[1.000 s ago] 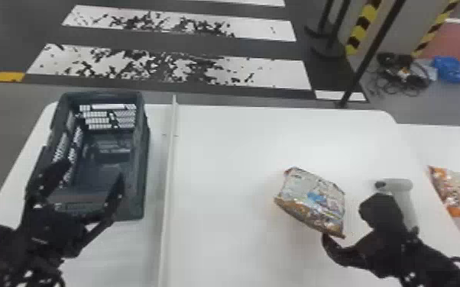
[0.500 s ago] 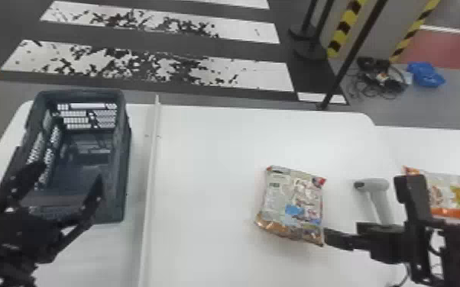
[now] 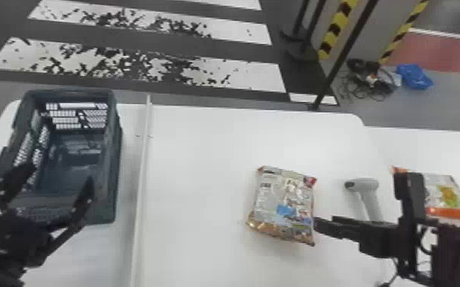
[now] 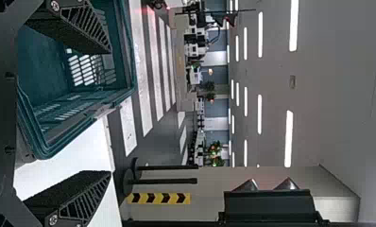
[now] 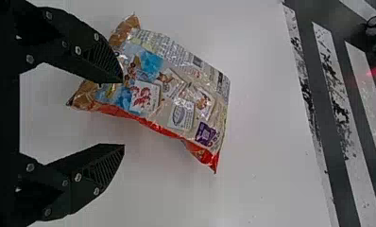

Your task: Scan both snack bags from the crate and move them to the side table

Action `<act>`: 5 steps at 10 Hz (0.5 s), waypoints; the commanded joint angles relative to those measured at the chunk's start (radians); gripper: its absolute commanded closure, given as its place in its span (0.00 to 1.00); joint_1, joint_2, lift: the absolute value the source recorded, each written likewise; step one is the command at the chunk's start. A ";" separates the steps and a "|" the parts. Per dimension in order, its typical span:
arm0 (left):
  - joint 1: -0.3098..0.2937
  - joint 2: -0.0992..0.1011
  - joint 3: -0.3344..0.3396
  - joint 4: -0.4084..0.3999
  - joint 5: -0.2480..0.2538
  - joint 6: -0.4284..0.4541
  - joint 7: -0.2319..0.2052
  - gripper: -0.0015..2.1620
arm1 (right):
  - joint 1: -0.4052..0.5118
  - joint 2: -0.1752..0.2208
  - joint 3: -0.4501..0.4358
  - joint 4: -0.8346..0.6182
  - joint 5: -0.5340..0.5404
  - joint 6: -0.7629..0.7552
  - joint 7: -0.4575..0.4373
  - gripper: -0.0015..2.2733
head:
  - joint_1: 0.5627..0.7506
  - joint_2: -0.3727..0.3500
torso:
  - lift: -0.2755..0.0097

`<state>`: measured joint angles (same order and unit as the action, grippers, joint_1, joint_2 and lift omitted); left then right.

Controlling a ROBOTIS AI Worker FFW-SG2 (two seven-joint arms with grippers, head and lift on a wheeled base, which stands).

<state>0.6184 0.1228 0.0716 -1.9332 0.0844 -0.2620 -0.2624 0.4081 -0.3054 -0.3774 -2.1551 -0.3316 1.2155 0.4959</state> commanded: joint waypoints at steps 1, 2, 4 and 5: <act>0.003 -0.002 0.002 0.000 0.000 0.001 0.000 0.04 | 0.001 0.011 0.017 -0.015 -0.001 -0.007 0.000 0.80 | 0.70 0.29 | 0.70; 0.004 -0.003 0.004 0.000 -0.002 0.001 0.000 0.04 | 0.003 0.019 0.031 -0.028 -0.001 -0.007 0.013 0.97 | 0.70 0.31 | 0.70; 0.004 -0.006 0.002 -0.001 -0.003 0.001 0.000 0.04 | -0.006 0.029 0.109 -0.037 0.011 -0.032 0.039 0.99 | 0.70 0.38 | 0.70; 0.006 -0.006 0.004 -0.004 -0.003 0.001 0.000 0.04 | -0.017 0.035 0.144 -0.039 0.019 -0.035 0.039 0.99 | 0.70 0.40 | 0.70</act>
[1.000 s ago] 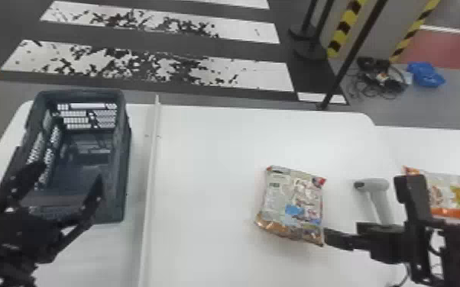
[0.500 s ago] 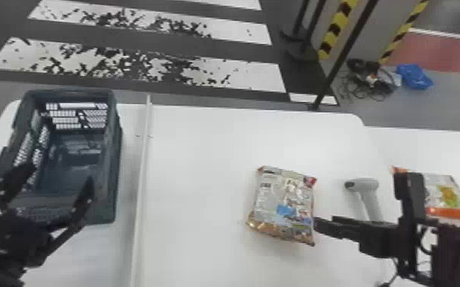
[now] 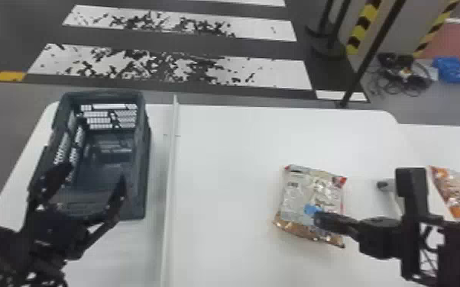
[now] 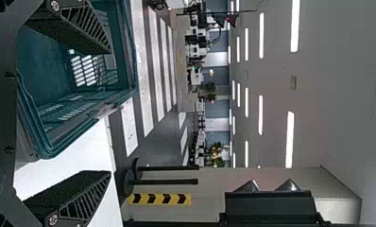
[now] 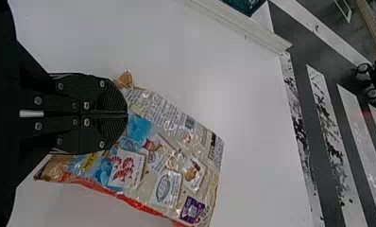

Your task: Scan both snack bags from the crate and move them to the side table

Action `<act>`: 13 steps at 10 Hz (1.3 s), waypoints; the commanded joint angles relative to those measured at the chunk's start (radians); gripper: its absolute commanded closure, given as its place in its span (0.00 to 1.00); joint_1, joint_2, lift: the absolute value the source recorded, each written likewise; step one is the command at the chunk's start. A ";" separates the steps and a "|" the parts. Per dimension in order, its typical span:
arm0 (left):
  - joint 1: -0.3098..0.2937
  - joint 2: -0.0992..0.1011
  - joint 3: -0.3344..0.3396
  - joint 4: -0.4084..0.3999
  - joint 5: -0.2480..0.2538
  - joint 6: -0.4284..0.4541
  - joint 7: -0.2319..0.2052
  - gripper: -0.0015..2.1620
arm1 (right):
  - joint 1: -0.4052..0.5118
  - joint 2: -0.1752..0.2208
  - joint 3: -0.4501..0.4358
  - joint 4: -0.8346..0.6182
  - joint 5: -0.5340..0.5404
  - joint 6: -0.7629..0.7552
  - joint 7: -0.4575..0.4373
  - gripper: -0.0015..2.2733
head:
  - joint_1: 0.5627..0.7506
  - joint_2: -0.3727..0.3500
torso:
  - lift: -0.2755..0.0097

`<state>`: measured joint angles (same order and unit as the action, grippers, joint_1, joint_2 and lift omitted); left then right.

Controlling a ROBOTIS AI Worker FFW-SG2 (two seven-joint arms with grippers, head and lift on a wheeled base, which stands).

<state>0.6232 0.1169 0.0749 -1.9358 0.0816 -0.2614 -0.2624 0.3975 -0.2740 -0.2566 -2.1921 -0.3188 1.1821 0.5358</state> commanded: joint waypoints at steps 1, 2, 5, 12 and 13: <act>0.001 0.000 0.000 0.000 0.000 0.000 0.000 0.04 | -0.014 0.010 0.062 -0.003 0.014 -0.011 0.000 0.99 | 0.70 0.44 | 0.70; 0.001 0.000 0.002 0.001 0.000 0.000 0.000 0.04 | -0.034 0.021 0.106 0.003 0.040 -0.014 0.000 0.99 | 0.70 0.49 | 0.70; 0.003 0.000 0.003 0.000 -0.002 0.003 -0.001 0.04 | -0.129 0.038 0.215 0.143 0.107 -0.124 0.000 0.99 | 0.70 0.58 | 0.70; 0.007 0.006 0.016 -0.005 0.001 0.006 -0.001 0.04 | -0.287 0.036 0.278 0.362 0.218 -0.140 0.001 0.99 | 0.70 0.61 | 0.70; 0.007 0.006 0.016 -0.005 0.001 0.006 -0.003 0.04 | -0.282 0.032 0.278 0.361 0.227 -0.140 0.007 0.99 | 0.70 0.60 | 0.70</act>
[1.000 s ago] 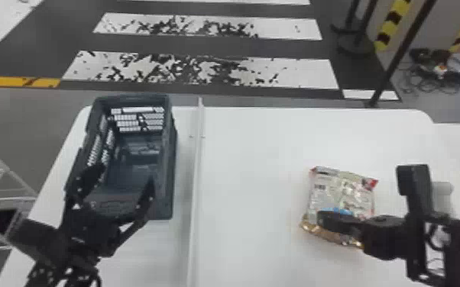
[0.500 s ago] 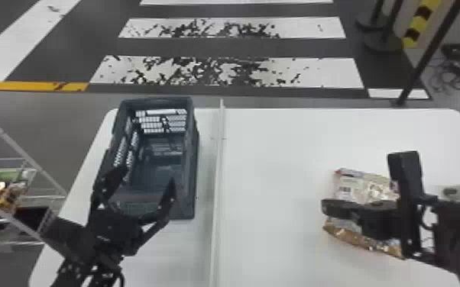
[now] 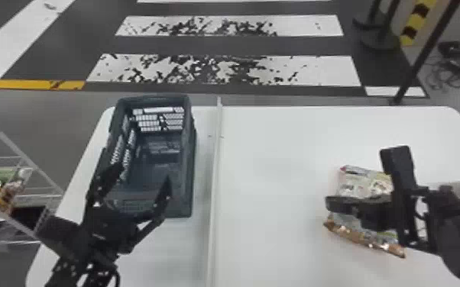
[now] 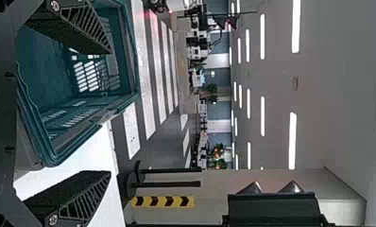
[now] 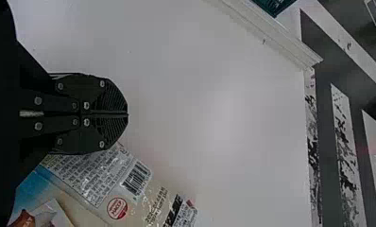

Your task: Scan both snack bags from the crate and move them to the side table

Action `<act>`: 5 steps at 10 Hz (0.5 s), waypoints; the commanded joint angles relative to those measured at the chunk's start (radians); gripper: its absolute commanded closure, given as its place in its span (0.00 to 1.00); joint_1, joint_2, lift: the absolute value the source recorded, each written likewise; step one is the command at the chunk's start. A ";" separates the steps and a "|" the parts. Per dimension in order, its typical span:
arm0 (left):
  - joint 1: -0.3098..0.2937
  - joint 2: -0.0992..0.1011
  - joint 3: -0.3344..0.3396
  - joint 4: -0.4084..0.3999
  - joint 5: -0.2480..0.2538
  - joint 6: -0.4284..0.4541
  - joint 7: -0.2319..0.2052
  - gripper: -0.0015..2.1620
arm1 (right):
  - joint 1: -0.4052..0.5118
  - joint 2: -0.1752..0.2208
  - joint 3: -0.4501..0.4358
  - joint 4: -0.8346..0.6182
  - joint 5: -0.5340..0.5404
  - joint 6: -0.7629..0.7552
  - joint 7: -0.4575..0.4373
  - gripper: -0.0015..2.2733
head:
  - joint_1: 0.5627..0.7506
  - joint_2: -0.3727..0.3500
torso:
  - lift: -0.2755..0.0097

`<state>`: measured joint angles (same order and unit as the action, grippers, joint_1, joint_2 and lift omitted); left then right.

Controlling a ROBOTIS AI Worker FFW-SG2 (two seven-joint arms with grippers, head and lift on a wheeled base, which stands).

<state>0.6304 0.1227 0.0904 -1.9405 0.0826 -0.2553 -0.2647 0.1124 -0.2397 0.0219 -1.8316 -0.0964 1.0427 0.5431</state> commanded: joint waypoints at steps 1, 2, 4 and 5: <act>0.000 0.000 0.000 -0.001 -0.001 0.000 -0.001 0.04 | 0.015 -0.006 -0.005 -0.005 0.003 0.006 0.008 0.99 | 0.70 0.59 | 0.70; 0.000 0.002 0.000 -0.001 0.000 0.003 -0.002 0.04 | 0.026 -0.013 -0.008 -0.018 0.003 0.009 0.014 0.99 | 0.70 0.59 | 0.70; 0.000 0.003 -0.001 -0.001 0.002 0.003 -0.004 0.04 | 0.043 -0.033 -0.013 -0.034 0.001 0.024 0.031 0.99 | 0.70 0.58 | 0.70; -0.001 0.003 -0.001 0.000 0.002 0.003 -0.004 0.04 | 0.050 -0.039 -0.017 -0.054 0.003 0.024 0.034 0.99 | 0.70 0.57 | 0.70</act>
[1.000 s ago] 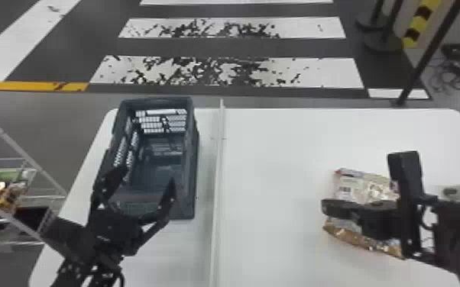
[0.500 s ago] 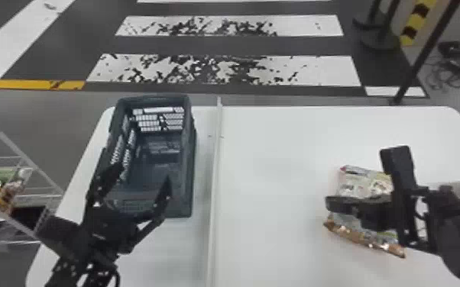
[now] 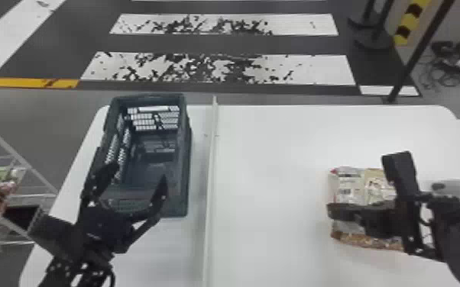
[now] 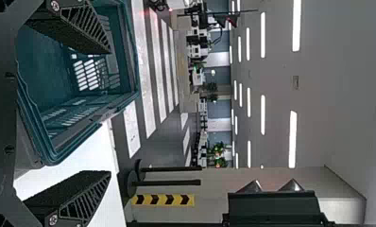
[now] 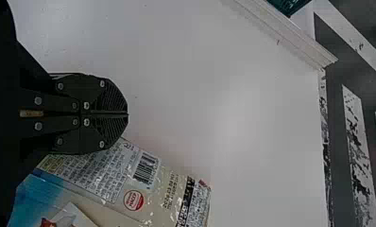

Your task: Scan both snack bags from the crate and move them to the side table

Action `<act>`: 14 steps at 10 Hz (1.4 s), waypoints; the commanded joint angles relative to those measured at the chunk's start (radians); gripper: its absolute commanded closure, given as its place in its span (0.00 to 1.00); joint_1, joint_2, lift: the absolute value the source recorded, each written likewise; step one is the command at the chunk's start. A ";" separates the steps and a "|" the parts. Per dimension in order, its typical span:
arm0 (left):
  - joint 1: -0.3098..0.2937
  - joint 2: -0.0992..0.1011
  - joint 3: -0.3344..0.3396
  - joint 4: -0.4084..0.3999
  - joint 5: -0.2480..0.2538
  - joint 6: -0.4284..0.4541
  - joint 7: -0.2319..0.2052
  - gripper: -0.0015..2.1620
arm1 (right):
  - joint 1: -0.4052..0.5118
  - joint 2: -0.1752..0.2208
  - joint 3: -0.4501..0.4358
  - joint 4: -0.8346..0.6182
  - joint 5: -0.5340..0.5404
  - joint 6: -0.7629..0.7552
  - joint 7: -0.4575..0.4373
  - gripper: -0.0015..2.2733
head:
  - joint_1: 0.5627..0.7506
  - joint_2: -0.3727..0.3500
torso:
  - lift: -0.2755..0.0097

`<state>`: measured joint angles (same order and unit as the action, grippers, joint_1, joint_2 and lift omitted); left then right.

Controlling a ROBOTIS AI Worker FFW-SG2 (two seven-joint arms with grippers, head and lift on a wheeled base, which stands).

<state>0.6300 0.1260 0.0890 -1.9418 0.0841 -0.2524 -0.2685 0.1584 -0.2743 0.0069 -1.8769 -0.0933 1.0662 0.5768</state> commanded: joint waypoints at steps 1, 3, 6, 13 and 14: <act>0.000 0.001 0.000 0.003 0.000 0.000 0.000 0.04 | 0.013 -0.010 -0.004 -0.018 0.001 0.001 0.003 0.99 | 0.70 0.56 | 0.70; -0.003 0.001 0.000 0.006 0.002 -0.003 -0.002 0.04 | 0.024 -0.020 -0.019 -0.028 0.009 0.004 0.014 0.99 | 0.70 0.55 | 0.70; -0.004 0.000 0.000 0.011 0.002 -0.003 -0.002 0.04 | 0.043 -0.023 -0.033 -0.051 -0.003 0.007 0.018 0.99 | 0.70 0.53 | 0.70; 0.000 -0.009 0.002 0.003 -0.003 -0.003 -0.008 0.04 | -0.036 0.050 -0.094 0.004 -0.078 -0.235 -0.031 0.99 | 0.70 0.53 | 0.70; 0.005 -0.009 0.002 0.001 -0.004 -0.003 -0.008 0.04 | -0.066 0.056 -0.071 0.041 -0.023 -0.235 -0.046 0.99 | 0.70 0.54 | 0.70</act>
<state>0.6330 0.1170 0.0907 -1.9399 0.0804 -0.2545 -0.2761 0.1097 -0.2219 -0.0774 -1.8583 -0.1446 0.8368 0.5307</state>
